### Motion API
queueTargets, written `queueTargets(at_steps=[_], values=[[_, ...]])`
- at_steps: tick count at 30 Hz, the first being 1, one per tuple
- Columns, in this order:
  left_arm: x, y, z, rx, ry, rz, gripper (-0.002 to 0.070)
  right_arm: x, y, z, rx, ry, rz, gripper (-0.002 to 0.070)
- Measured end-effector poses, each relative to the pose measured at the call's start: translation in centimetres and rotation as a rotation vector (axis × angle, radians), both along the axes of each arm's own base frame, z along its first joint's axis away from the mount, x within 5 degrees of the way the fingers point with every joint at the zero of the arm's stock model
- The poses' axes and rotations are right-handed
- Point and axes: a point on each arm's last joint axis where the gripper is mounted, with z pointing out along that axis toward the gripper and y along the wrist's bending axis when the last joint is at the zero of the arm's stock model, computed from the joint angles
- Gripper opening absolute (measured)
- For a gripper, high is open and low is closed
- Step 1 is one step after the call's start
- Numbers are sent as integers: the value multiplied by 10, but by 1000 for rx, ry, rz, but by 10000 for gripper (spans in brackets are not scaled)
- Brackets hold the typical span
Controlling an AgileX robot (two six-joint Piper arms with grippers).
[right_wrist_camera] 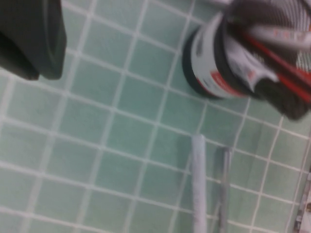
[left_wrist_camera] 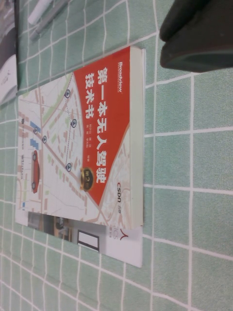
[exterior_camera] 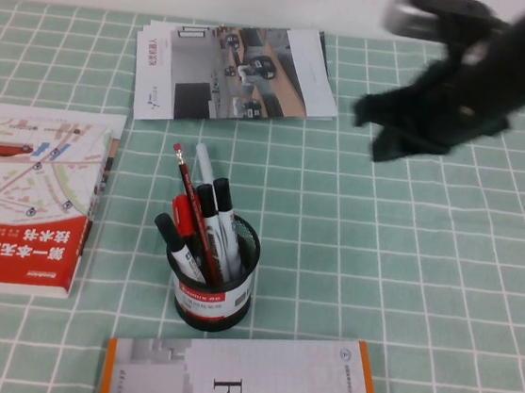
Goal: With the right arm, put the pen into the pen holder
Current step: Pick up the pen on the table
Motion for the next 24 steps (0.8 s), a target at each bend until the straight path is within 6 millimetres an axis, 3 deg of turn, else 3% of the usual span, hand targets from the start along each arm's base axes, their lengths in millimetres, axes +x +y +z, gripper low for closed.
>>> queueTargets(at_steps=[9, 19, 21, 24], values=[[0, 0, 0, 0, 0, 0, -4, 42, 85, -21, -32, -10, 125, -19], [0, 0, 0, 0, 0, 0, -4, 72, 137, -51, 7, -57, 182, -10], [0, 0, 0, 0, 0, 0, -4, 75, 143, -57, 18, -55, 188, 19], [0, 0, 0, 0, 0, 0, -4, 76, 152, -70, 29, -37, 197, 142]])
